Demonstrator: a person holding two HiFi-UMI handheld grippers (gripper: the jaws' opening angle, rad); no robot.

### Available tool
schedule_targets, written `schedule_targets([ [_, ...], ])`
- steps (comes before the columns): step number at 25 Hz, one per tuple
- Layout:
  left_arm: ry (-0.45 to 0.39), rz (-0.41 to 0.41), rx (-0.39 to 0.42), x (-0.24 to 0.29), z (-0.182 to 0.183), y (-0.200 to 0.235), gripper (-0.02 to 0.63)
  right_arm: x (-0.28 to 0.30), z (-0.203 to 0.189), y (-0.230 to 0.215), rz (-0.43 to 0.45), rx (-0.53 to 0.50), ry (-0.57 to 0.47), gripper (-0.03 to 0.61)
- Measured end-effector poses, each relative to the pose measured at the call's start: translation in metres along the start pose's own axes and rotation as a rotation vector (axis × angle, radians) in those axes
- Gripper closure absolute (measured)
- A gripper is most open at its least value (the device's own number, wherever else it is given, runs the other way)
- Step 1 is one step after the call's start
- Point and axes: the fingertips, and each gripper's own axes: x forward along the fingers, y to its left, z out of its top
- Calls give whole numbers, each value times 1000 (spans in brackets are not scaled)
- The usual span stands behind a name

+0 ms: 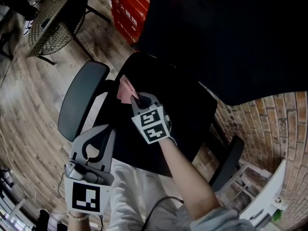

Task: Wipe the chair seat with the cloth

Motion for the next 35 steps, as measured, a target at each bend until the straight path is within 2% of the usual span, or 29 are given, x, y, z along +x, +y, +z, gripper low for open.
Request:
schedule_targets([
  [9,18,-9,-6,13,0,-7,595,-9,-23,-64,-116,31,31,523],
  [18,13,-47,7,34,8,-21,595,-38,-50,-139,-248,94,49,523],
  [24,7,-82,12,46,17,-34,595,-70,-77,-182,-324,107,101,523],
  [30,0,-96,22,51,25,-38,595,-100,-102,-214,-397,164,135,523],
  [35,11,-102,26,52,22,-40,595,-104,-113,-216,-401,221,140,523],
])
